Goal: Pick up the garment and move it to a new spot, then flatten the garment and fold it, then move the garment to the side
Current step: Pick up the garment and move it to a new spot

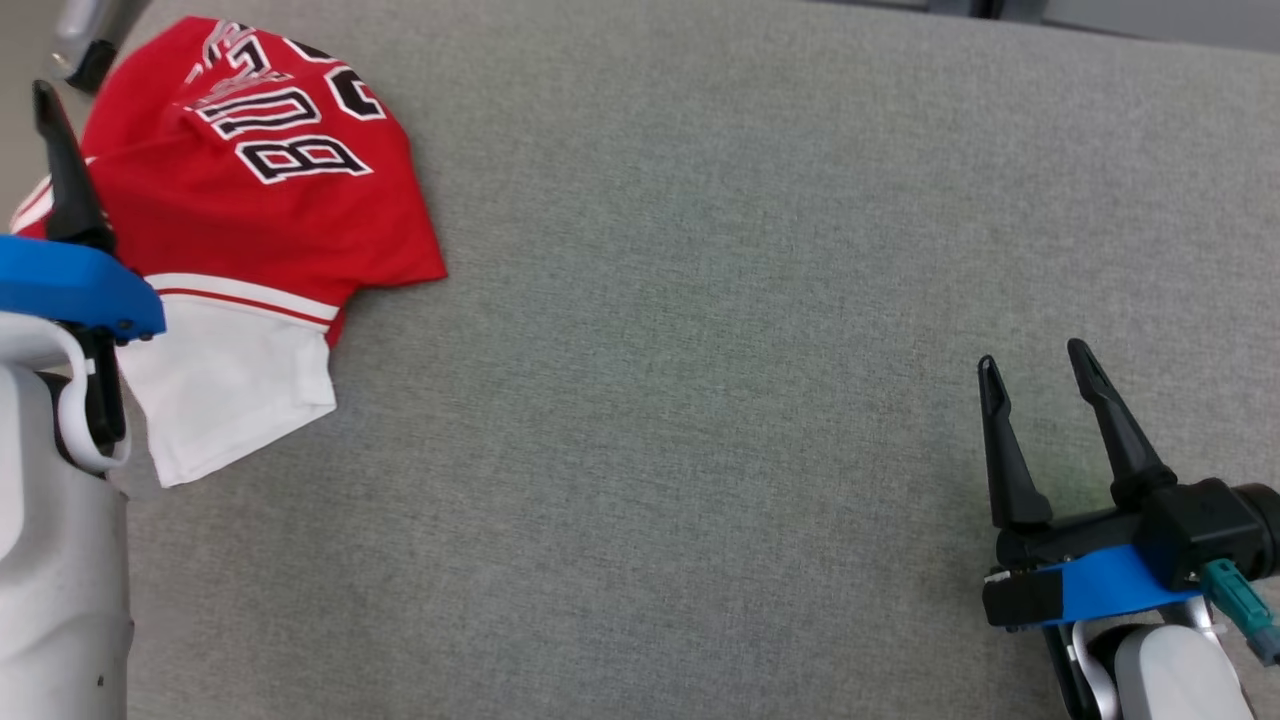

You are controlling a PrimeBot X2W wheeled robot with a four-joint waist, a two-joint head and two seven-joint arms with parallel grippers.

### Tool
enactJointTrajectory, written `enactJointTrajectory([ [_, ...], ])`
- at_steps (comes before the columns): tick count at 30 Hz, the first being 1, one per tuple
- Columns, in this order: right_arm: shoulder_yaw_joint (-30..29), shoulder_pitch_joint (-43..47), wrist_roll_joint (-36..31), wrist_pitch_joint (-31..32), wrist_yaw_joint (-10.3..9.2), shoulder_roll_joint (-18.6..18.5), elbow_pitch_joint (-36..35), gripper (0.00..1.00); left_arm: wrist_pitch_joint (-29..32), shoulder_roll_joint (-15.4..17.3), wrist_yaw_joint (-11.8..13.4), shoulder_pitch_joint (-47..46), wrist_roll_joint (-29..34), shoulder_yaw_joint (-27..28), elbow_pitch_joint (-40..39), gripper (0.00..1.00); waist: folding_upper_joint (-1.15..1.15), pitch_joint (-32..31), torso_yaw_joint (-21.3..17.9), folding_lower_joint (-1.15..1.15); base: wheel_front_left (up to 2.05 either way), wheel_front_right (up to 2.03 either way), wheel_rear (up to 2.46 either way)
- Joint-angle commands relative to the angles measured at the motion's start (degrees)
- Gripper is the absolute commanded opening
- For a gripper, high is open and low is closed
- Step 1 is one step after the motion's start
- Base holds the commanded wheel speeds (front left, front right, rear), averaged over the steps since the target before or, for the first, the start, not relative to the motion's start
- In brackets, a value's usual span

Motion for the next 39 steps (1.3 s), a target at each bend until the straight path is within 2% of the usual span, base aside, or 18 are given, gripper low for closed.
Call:
enactJointTrajectory([
  [1, -0.1, -0.9, -0.6, 0.3, 0.13, -0.3, -1.1, 1.0, 0.8, 0.1, -0.7, -1.8, -0.3, -0.6, 2.4, 1.0, 0.0, 1.1, -0.2, -0.02, 0.0, 0.0, 0.0],
  [14, -0.4, -1.6, -0.5, 1.2, 0.13, -0.3, -4.0, 1.0, 12.8, 0.1, -3.7, -8.3, -2.3, -3.2, 24.8, 1.0, 0.0, 3.5, -2.4, -0.02, 0.0, 0.0, 0.0],
  [18, -0.1, -2.0, -0.4, 1.2, 0.12, -0.3, -4.0, 1.0, 13.2, -0.1, -4.3, -9.1, -2.8, -3.7, 28.5, 1.0, 0.0, 3.7, -3.0, -0.02, 0.0, 0.0, 0.0],
  [19, -0.1, -2.1, -0.3, 1.2, 0.12, -0.3, -4.0, 1.0, 13.3, -0.3, -4.3, -9.2, -3.1, -3.6, 29.5, 0.96, 0.0, 3.7, -3.2, -0.02, 0.0, 0.0, 0.0],
  [20, -0.1, -2.1, -0.2, 1.1, 0.12, -0.3, -4.0, 1.0, 12.9, -0.4, -4.4, -9.4, -3.1, -3.7, 30.1, 0.46, 0.0, 3.7, -3.3, -0.02, 0.0, 0.0, 0.0],
  [21, -0.1, -2.0, -0.2, 1.1, 0.12, -0.3, -4.0, 1.0, 12.3, -0.4, -4.4, -9.7, -3.3, -3.8, 30.7, 0.0, 0.0, 3.7, -3.4, -0.02, 0.0, 0.0, 0.0],
  [30, -0.3, -0.9, 1.0, 0.2, 0.09, -0.3, -1.7, 1.0, 3.5, 1.0, -5.1, -11.9, -2.5, -4.9, 31.9, 0.0, 0.0, 0.0, -4.2, -0.02, 0.0, 0.0, 0.0],
  [39, 0.9, 0.4, 3.9, -1.2, 0.08, -0.3, 2.2, 1.0, -4.4, 2.5, -5.3, -15.9, -0.3, -7.3, 26.4, 0.0, 0.0, -6.3, -6.0, -0.02, 0.0, 0.0, 0.0],
])
